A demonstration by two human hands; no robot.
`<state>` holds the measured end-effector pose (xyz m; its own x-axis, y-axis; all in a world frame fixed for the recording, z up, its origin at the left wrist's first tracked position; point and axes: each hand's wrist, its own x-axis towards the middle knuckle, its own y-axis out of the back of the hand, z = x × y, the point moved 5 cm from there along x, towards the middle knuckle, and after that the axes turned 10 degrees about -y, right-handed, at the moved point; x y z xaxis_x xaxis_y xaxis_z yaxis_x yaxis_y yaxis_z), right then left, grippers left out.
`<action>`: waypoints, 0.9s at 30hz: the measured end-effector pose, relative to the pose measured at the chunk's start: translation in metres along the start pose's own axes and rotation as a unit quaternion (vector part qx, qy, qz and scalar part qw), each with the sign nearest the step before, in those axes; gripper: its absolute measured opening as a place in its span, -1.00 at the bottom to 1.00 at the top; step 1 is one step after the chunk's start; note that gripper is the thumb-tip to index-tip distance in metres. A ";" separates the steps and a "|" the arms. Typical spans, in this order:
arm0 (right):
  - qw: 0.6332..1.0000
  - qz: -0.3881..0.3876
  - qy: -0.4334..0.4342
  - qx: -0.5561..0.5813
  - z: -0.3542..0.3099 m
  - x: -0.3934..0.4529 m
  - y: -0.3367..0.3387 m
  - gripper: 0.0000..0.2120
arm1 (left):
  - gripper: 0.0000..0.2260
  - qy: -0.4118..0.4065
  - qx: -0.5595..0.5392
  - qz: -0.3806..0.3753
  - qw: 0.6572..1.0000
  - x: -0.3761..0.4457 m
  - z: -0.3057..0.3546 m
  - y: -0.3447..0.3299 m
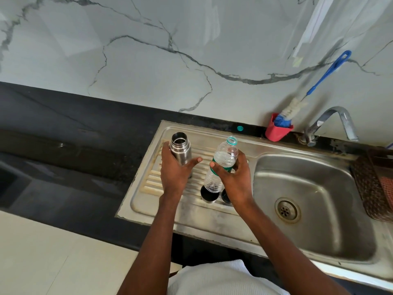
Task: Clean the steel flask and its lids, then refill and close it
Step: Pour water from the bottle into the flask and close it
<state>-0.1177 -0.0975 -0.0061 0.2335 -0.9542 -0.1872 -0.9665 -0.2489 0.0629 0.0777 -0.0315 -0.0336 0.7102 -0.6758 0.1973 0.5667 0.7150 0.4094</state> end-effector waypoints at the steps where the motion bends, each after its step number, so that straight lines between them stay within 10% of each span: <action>1: 1.000 0.000 0.004 0.000 0.000 0.001 0.003 -0.42 | 0.09 0.003 -0.004 0.003 1.000 -0.002 0.000 0.001; 4: 1.000 0.010 0.016 -0.007 -0.002 0.003 0.016 -0.36 | 0.04 -0.017 -0.018 0.082 0.996 -0.011 0.019 0.015; 9: 0.999 0.031 0.031 -0.006 -0.015 0.011 0.047 -0.34 | -0.84 -0.241 -0.034 0.252 0.937 -0.028 0.099 0.035; 18: 0.990 0.090 0.052 -0.096 -0.025 0.057 0.128 -0.41 | -0.87 -0.097 -0.034 -0.081 0.991 0.005 0.090 -0.124; 27: 0.983 0.103 -0.021 -0.148 -0.008 0.112 0.162 -0.45 | -0.83 -0.067 0.100 -0.190 0.974 0.066 0.070 -0.225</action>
<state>-0.2471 -0.2460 -0.0091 0.0262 -0.9832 -0.1808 -0.9180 -0.0953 0.3850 -0.0322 -0.2493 -0.0508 0.3964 -0.9119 0.1065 0.6763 0.3685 0.6378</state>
